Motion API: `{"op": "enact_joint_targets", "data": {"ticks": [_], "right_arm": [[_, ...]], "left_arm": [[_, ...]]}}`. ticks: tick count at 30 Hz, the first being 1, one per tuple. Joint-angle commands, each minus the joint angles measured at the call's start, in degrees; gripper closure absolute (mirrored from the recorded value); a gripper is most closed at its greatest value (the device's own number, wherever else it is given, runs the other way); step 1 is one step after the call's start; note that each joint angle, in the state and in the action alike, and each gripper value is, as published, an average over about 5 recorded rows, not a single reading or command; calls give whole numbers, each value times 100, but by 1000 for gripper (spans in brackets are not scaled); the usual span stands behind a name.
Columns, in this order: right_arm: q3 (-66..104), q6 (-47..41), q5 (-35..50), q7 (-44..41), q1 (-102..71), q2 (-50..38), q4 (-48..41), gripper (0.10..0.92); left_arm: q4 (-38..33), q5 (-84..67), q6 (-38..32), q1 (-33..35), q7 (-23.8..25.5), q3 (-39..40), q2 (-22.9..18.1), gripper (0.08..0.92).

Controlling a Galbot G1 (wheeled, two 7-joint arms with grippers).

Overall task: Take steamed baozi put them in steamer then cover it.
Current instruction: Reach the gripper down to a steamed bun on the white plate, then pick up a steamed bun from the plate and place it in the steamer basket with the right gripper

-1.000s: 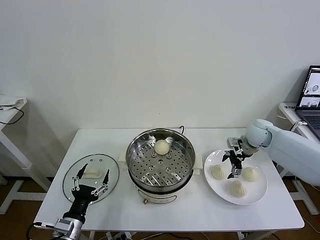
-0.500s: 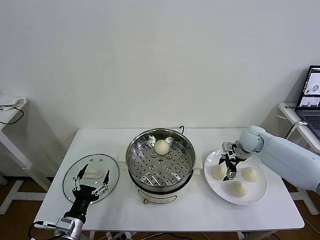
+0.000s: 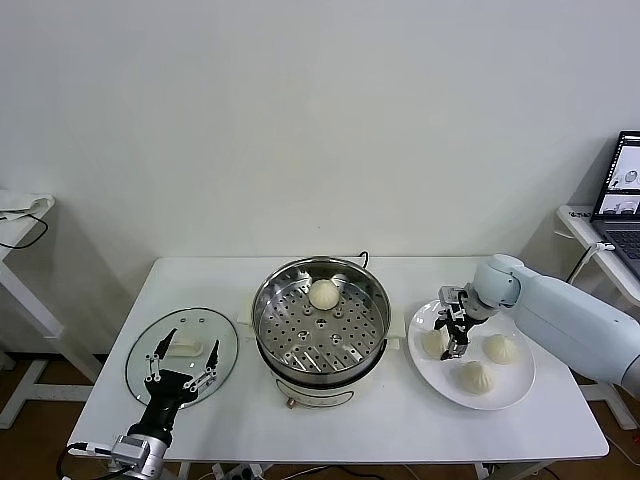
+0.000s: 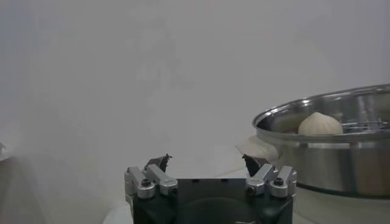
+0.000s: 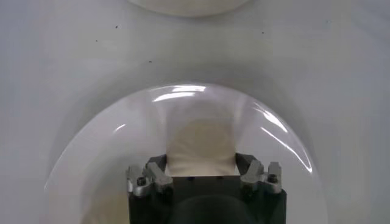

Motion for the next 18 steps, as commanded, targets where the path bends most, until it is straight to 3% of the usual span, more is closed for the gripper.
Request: {"op": "enact_joint_targets", "data": {"ticks": [1, 8, 18], "right_arm": [[41, 1, -39, -24, -31, -15, 30, 305], [-240, -80, 388, -190, 409, -453, 458, 305], [-2158, -551, 1872, -474, 3101, -1530, 2042, 304]], "left_arm": [[-9, -4, -11, 4, -4, 3, 1, 177], [-75, -6, -5, 29, -20, 10, -6, 177], [-215, 3, 7, 102, -47, 29, 17, 177]]}}
